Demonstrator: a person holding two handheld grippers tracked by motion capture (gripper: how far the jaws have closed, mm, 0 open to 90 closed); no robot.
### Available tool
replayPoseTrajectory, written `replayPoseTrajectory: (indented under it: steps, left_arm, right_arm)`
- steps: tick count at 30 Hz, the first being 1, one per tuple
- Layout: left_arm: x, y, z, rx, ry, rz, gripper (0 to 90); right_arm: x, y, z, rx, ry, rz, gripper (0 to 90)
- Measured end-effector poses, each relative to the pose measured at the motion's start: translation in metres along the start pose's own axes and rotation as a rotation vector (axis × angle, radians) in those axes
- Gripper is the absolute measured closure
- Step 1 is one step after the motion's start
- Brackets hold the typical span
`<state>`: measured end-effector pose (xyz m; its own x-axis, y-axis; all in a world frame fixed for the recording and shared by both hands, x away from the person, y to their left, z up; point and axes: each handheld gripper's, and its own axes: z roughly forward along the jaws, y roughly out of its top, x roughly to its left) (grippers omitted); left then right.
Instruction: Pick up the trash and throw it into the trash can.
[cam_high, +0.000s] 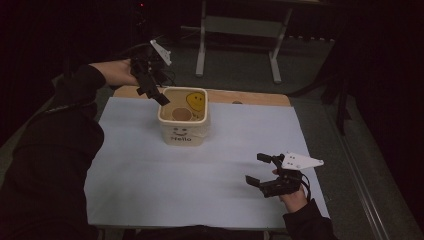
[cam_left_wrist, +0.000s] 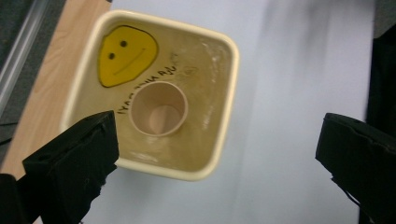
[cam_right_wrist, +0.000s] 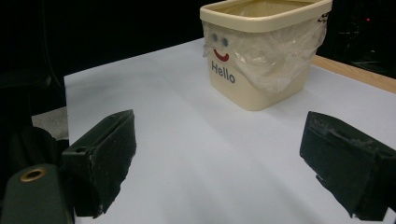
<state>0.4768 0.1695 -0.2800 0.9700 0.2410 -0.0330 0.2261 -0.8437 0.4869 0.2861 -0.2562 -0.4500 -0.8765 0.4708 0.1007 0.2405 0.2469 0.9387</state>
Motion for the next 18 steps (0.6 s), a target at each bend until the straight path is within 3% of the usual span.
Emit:
replayPoseTrajectory:
  steps: [15,18]
  left_arm:
    - [-0.023,-0.035,-0.004,-0.034,0.000,-0.026,0.5]
    - [-0.030,-0.045,-0.001,-0.062,-0.008,-0.041,0.5]
  right_arm:
    - [0.001,0.000,0.001,0.005,-0.004,-0.004,10.5]
    - [0.001,0.000,0.001,0.005,-0.003,-0.004,10.5]
